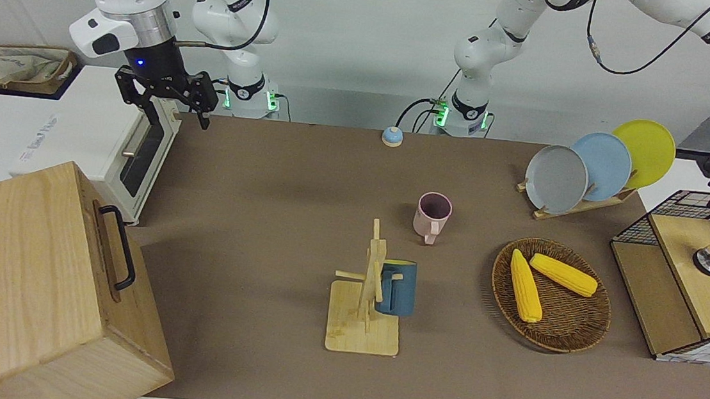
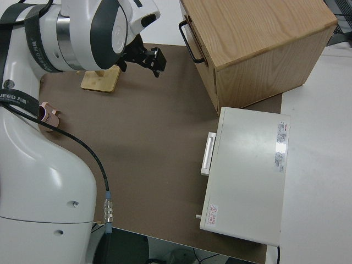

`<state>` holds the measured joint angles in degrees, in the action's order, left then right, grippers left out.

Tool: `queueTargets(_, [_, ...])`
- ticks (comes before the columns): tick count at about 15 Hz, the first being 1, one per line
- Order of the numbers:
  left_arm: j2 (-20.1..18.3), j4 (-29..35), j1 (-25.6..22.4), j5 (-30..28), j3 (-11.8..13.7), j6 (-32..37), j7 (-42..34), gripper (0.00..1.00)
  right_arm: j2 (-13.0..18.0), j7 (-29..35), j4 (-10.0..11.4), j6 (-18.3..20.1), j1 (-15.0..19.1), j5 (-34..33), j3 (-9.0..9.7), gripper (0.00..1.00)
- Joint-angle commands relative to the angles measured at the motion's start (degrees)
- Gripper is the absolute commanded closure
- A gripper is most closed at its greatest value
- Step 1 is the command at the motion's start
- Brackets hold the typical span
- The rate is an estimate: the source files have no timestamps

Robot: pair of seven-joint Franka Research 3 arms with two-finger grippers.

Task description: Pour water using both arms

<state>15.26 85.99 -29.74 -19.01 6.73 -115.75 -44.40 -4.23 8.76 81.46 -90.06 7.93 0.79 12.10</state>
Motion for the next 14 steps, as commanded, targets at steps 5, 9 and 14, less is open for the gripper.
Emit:
queueTargets(5, [-8.3, 0.1, 6.2, 11.0, -0.3, 12.2, 13.7, 0.0, 0.1, -1.2, -0.1, 0.3, 0.8, 0.6, 0.38, 0.007])
queueTargets(9, [-12.7, 0.2, 14.2, 16.5, -0.4, 20.5, 23.7, 0.0, 0.1, -1.2, -0.1, 0.3, 0.8, 0.5, 0.38, 0.007])
queueTargets(14, [-14.2, 0.4, 25.6, 18.5, -0.5, 25.7, 32.2, 0.0, 0.1, -1.2, -0.1, 0.3, 0.8, 0.5, 0.38, 0.007])
